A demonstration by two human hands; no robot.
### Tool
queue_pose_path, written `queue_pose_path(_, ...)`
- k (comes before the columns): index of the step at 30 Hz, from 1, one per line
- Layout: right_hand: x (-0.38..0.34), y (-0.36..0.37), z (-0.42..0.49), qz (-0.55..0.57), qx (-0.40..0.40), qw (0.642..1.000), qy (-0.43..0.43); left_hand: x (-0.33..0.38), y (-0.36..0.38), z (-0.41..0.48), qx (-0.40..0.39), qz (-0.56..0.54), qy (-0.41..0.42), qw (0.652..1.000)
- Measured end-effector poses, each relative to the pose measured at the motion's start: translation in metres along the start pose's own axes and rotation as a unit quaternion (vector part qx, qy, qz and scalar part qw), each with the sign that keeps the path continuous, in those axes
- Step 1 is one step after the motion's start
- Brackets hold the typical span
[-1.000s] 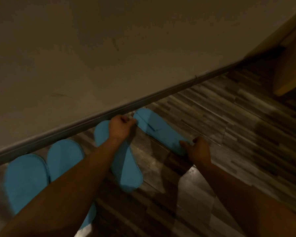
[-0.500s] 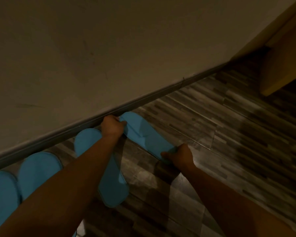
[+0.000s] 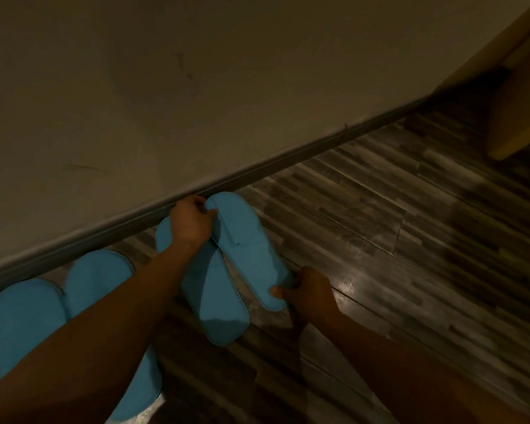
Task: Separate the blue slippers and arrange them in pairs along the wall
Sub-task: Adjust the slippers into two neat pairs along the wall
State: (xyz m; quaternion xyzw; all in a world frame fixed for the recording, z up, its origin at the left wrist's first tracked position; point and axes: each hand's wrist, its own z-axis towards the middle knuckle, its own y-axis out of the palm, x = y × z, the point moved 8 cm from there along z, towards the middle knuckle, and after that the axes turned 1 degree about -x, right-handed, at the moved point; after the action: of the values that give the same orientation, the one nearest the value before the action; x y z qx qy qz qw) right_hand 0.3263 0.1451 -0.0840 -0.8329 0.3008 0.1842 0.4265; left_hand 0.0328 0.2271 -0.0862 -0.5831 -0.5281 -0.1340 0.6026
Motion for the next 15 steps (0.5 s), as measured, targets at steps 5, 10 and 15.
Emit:
queue_pose_path(5, -0.009, 0.004, 0.000, -0.074, -0.025, 0.997, -0.025, 0.006, 0.001, -0.008, -0.008, 0.036, 0.074, 0.997)
queue_pose_path(10, -0.027, -0.007, 0.007, -0.228, -0.034, 0.969, -0.084, 0.010, -0.016, -0.029, -0.016, 0.042, 0.178, 0.983)
queue_pose_path(15, -0.081, -0.004, 0.021, -0.346, -0.055, 0.888, -0.296, -0.006, -0.029, -0.096, -0.075, 0.215, 0.306, 0.924)
